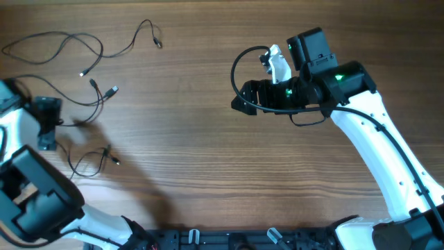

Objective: Untangle cables

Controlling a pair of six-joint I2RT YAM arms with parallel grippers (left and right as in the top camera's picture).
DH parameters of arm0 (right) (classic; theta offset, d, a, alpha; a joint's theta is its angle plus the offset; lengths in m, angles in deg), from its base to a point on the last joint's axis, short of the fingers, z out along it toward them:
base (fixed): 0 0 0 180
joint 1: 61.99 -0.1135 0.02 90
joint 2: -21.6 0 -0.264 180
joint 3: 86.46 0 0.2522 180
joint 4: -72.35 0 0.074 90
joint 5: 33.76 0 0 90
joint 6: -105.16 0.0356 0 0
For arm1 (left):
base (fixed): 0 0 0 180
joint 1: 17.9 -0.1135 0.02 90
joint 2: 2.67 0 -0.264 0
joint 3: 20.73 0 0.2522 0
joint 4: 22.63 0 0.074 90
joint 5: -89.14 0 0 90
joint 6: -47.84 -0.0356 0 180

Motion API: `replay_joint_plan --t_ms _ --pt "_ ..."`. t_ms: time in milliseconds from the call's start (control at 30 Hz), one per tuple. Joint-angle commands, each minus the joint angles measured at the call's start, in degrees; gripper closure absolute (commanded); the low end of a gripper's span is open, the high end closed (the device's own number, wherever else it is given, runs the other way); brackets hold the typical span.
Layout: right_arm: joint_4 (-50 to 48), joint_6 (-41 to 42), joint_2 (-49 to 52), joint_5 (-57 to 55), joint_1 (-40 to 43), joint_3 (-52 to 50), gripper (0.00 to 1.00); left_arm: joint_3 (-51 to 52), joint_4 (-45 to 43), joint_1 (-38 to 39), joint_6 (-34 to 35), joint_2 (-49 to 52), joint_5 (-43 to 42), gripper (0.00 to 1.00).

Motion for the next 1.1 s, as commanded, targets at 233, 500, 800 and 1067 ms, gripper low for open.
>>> replay_joint_plan --t_ms 233,500,800,1067 --pt "0.3 -1.2 0.5 -0.6 -0.3 -0.1 0.00 0.2 2.8 0.2 0.9 1.5 10.0 0.56" --pt "0.2 -1.2 0.5 -0.6 -0.3 -0.1 0.00 0.2 5.9 -2.1 0.9 1.5 11.7 0.96" --pt "0.7 -1.6 0.5 -0.6 -0.3 -0.1 0.00 0.2 10.6 -3.3 0.9 1.5 12.9 0.96" --pt "1.4 -2.7 0.5 -0.6 -0.3 -0.1 0.00 0.2 12.1 -3.3 0.9 1.4 12.7 0.69"
